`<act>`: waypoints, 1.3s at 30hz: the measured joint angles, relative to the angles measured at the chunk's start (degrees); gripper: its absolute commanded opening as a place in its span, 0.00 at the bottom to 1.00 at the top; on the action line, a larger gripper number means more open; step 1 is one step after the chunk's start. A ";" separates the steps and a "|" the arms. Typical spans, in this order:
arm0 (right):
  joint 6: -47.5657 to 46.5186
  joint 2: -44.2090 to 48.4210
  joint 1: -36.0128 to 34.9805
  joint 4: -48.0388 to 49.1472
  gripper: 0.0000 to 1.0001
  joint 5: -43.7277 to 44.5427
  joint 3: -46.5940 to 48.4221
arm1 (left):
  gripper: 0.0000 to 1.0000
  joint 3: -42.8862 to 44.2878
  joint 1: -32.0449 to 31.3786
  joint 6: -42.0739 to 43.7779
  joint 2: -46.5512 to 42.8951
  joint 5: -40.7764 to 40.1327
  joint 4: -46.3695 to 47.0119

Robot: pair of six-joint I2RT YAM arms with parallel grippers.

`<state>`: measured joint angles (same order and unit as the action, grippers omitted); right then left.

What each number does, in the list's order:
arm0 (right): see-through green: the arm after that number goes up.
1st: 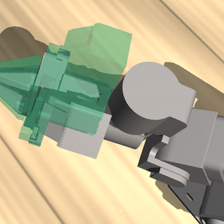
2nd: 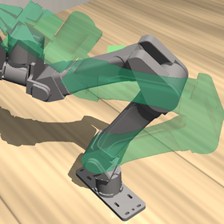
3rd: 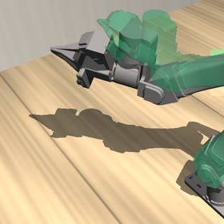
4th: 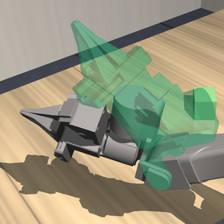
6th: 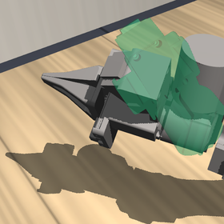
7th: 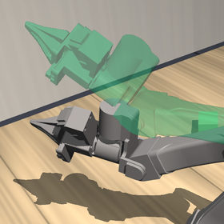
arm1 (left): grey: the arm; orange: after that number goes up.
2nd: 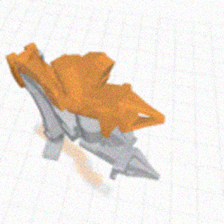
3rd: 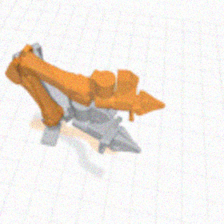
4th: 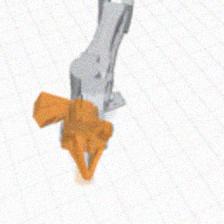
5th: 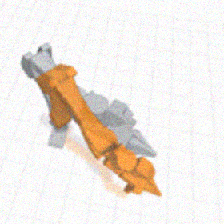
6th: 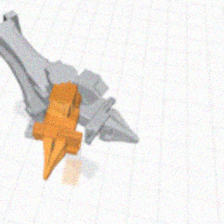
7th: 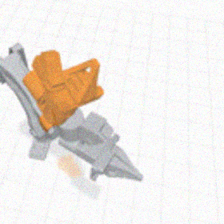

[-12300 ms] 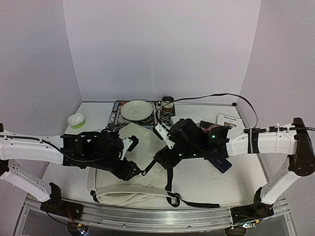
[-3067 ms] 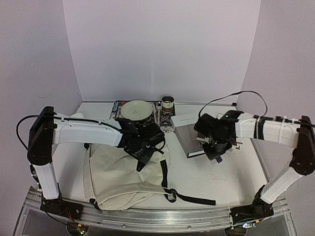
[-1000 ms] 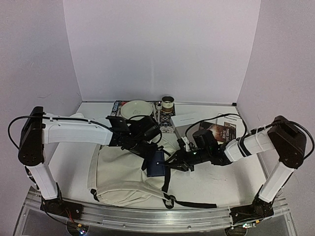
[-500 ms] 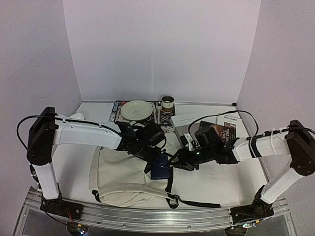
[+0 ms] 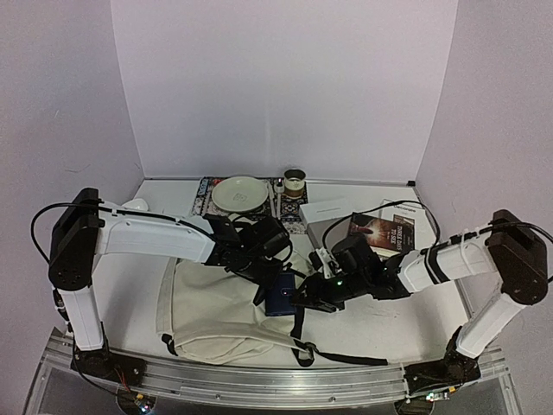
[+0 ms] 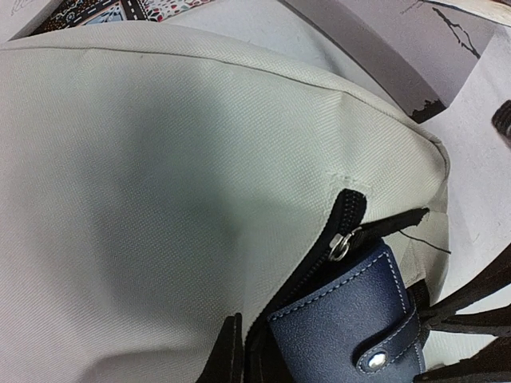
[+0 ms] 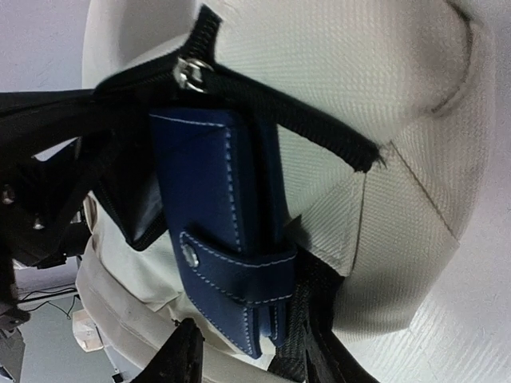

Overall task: Pack the student bag
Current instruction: Place the card case in the pocket on the back of the bag.

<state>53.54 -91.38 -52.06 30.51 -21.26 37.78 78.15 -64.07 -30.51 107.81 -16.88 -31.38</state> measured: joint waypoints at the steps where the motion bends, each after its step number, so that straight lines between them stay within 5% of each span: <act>1: 0.08 -0.82 -0.17 0.52 0.44 -0.02 -0.05 | 0.00 0.00 0.00 -0.02 0.00 0.00 0.00; 10: 0.25 -2.99 -1.01 2.35 0.43 -0.15 -0.05 | 0.00 0.00 0.00 -0.48 0.00 0.26 0.03; 22: -1.52 -3.25 -1.00 1.86 0.00 -1.96 0.77 | 0.00 0.00 0.00 -0.44 0.00 0.66 0.56; 39: -1.45 -4.13 -0.97 -0.97 0.00 -9.94 8.02 | 0.00 -1.79 -0.63 7.22 -3.21 -1.33 0.42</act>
<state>52.10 -95.50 -53.04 29.54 -31.20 45.80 76.36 -64.71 -23.29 104.60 -18.22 -30.96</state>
